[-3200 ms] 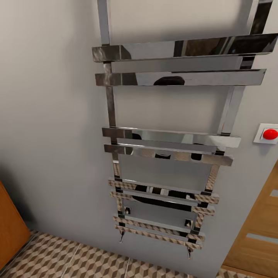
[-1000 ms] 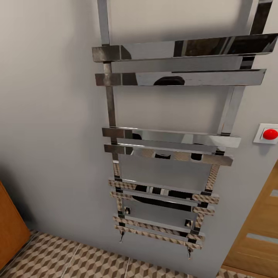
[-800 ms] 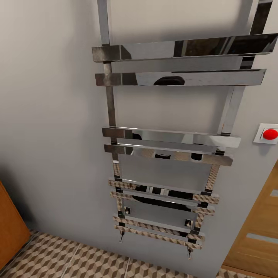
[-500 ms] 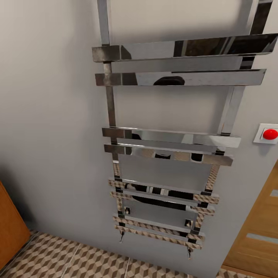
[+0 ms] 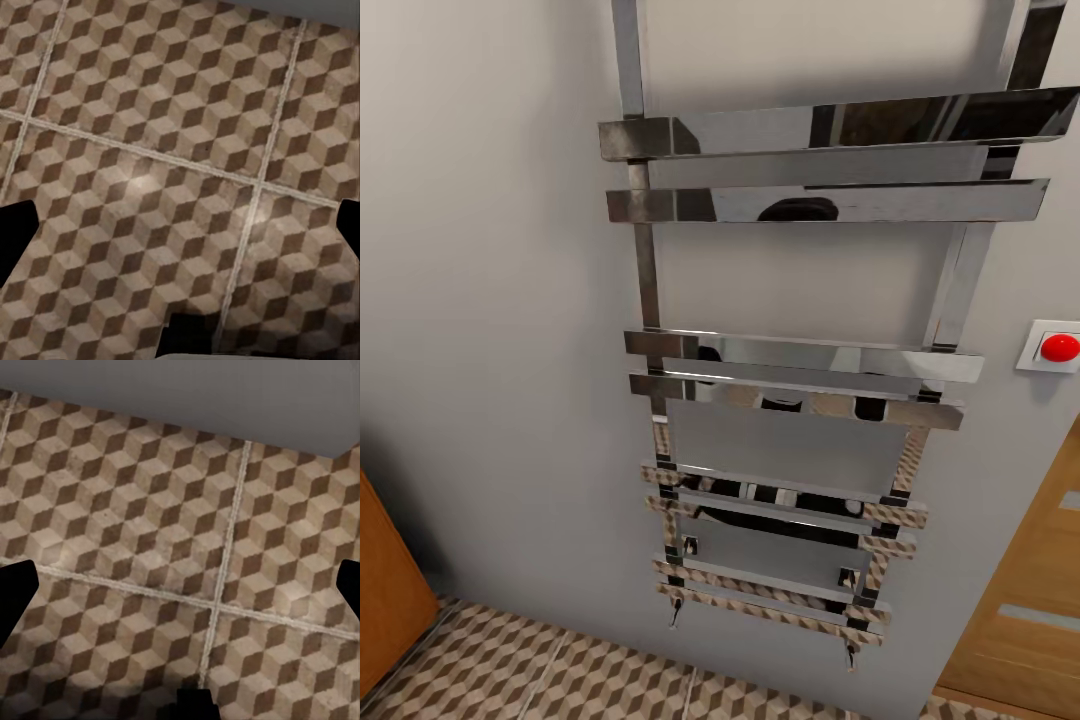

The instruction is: Take the four mousetraps from the cabinet in the bathroom and place them on the bathroom floor. Make sure all four end up on the same floor surface, and ensure that at least two of them are either under or directly next to the same bathroom sink.

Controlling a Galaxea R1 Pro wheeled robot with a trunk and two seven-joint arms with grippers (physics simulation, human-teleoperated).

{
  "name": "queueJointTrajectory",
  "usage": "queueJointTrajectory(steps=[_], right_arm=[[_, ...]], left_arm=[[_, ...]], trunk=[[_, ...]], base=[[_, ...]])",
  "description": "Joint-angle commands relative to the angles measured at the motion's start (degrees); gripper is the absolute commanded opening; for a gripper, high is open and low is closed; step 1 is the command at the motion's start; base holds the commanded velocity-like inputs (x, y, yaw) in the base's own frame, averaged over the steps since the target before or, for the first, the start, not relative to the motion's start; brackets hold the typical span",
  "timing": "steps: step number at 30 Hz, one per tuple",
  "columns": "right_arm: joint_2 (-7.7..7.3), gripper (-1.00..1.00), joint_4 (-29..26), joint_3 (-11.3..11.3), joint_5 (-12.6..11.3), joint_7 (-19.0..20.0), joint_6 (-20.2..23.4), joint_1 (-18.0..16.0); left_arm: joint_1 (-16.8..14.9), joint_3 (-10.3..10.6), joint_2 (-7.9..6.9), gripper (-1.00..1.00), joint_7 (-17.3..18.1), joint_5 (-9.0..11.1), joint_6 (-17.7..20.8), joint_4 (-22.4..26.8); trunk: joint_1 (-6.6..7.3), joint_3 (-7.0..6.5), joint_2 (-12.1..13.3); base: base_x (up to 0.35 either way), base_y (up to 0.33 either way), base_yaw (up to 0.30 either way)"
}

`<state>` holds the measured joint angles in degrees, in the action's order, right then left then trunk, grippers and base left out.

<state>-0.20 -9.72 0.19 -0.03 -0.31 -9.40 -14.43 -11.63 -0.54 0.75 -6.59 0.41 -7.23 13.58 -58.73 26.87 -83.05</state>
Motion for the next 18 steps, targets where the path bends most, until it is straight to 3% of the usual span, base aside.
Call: queueJointTrajectory(steps=[1, 9, 18], right_arm=[[0.01, 1.0, 0.04, 0.01, 0.01, -0.02, 0.7, -0.53], [0.04, 1.0, 0.04, 0.26, 0.03, 0.07, 1.98, -1.41], [-0.04, 1.0, 0.05, 0.47, 0.09, 0.27, 1.86, -1.47]], left_arm=[[-0.25, -0.04, 0.06, 1.0, -0.16, 0.06, 0.44, 0.88], [-0.73, 0.0, 0.08, 1.0, -0.1, 0.04, 4.15, 5.58], [-0.76, 0.14, 0.06, 1.0, 0.29, 0.06, 4.42, 7.0]], trunk=[[0.0, 0.06, -0.03], [0.0, 0.06, -0.03], [0.0, 0.06, -0.03]], base=[[0.0, 0.0, 0.0], [0.0, 0.0, 0.0], [0.0, 0.0, 0.0]])
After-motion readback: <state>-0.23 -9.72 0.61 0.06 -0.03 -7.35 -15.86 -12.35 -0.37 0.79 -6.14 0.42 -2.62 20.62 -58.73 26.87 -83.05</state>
